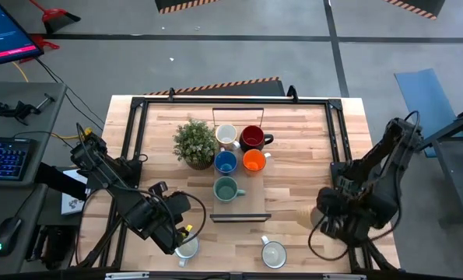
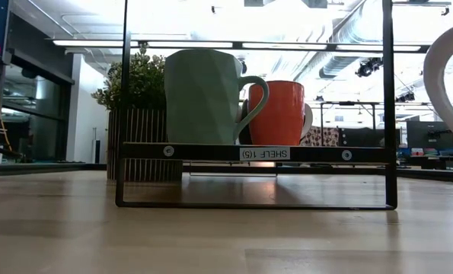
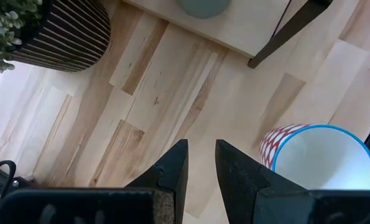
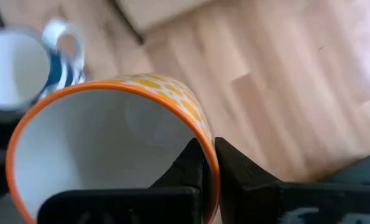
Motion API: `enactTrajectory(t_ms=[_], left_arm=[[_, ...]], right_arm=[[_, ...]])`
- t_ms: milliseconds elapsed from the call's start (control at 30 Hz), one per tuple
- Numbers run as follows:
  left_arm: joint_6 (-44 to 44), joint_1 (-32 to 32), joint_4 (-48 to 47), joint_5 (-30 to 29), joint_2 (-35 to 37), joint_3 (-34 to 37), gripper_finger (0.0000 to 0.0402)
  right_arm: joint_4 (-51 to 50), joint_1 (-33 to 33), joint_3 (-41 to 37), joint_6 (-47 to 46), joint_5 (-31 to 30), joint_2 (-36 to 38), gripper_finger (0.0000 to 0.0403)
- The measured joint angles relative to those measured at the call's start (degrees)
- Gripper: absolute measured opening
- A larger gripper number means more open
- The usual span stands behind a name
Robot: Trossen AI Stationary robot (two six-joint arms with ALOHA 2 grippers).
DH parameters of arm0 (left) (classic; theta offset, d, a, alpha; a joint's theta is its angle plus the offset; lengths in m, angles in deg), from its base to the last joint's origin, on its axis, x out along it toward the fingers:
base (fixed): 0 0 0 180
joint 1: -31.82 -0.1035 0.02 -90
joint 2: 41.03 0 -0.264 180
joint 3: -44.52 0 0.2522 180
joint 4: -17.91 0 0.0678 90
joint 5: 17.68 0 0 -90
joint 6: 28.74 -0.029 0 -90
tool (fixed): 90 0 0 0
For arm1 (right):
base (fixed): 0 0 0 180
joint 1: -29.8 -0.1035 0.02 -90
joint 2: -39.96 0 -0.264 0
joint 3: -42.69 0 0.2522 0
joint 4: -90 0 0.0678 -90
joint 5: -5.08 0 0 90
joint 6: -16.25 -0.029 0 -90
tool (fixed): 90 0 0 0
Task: Place coffee mugs
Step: Put the yellow mug on the shelf
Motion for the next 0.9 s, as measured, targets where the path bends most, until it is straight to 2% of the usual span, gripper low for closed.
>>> enactTrajectory(t_ms=[167, 300, 600, 733, 900], left_arm=[[0.0, 0.0, 0.0, 0.0, 0.0, 0.0, 0.0071], [0.0, 0.0, 0.0, 0.0, 0.0, 0.0, 0.0071], [0.2, 0.0, 0.1, 0.0, 0.0, 0.0, 0.0071], [0.2, 0.0, 0.1, -0.4, 0.0, 0.0, 0.0071], [0.1, -0.1, 0.3, -1.2, 0.0, 0.0, 0.0071]], right_arm=[[-4.0, 6.3, 2.8, 4.5, -2.2, 2.4, 0.0], [-4.0, 14.5, 4.6, 14.4, -1.6, 2.8, 0.0], [6.0, 31.9, 5.2, 40.8, 6.0, 2.6, 0.0], [10.5, 36.9, 5.2, 47.1, 9.0, 1.6, 0.0], [14.2, 40.1, 5.2, 52.8, 12.1, -2.2, 0.0]])
